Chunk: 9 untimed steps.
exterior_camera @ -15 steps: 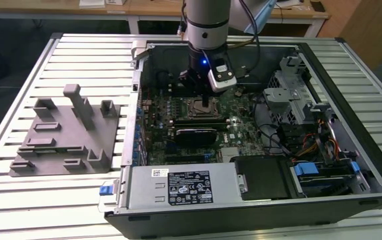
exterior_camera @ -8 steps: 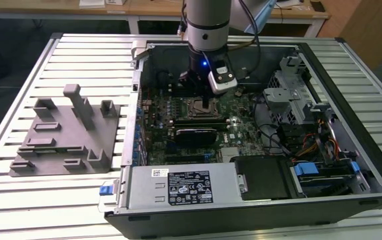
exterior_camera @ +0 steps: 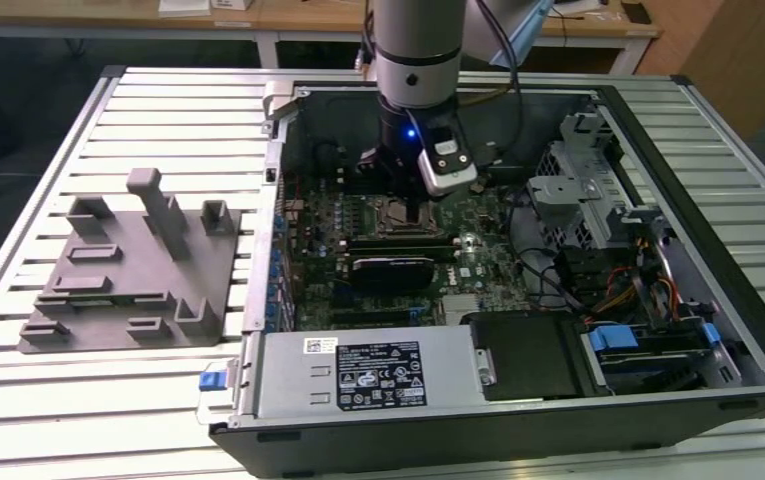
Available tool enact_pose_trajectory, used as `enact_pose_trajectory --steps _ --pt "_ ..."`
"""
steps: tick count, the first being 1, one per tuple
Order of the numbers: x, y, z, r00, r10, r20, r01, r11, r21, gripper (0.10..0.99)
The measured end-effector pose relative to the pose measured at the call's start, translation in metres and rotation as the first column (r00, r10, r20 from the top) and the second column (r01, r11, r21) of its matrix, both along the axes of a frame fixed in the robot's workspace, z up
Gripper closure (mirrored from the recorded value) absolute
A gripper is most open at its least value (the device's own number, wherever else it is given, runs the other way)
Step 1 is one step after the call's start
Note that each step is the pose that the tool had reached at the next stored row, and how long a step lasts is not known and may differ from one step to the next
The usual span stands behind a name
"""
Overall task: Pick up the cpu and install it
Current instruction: 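Install the second cpu locking lever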
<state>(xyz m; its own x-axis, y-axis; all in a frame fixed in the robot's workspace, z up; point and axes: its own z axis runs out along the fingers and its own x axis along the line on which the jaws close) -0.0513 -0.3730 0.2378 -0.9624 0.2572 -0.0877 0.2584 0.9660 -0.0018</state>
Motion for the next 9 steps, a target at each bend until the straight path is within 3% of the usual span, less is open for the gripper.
enact_pose_trajectory --steps 9 --pt "-0.0029 -0.0054 -0.0042 0.9993 0.038 0.0 -0.038 0.9993 0.001 0.98"
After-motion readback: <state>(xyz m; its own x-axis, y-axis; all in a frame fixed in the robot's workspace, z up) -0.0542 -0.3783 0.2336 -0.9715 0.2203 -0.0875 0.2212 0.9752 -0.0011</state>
